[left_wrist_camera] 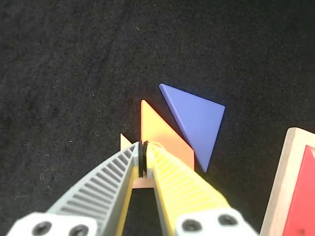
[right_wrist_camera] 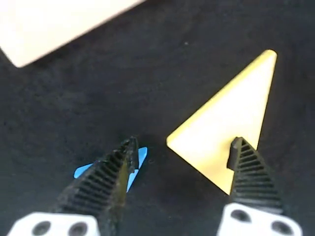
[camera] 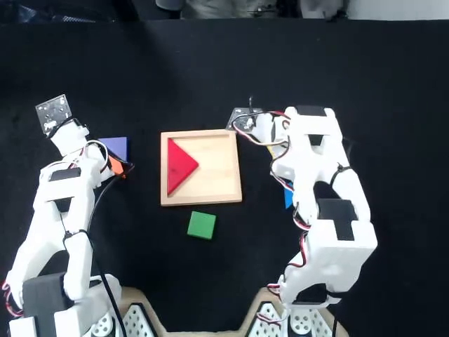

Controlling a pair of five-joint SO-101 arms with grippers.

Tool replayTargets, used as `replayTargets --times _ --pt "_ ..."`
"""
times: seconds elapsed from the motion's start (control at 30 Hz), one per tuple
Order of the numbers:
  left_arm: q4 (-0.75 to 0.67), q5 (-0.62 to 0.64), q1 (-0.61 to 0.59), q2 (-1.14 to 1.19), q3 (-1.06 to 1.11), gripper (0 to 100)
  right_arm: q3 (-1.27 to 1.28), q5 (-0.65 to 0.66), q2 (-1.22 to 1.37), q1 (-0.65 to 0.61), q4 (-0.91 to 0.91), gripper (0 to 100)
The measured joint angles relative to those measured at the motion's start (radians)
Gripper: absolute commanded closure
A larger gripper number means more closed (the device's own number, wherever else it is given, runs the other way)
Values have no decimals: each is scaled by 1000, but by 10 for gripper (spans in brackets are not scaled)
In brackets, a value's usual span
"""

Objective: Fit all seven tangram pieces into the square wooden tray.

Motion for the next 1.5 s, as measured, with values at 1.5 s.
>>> replayTargets --times 1.5 --pt "0 0 0 0 0 949 -235 26 192 15 8 948"
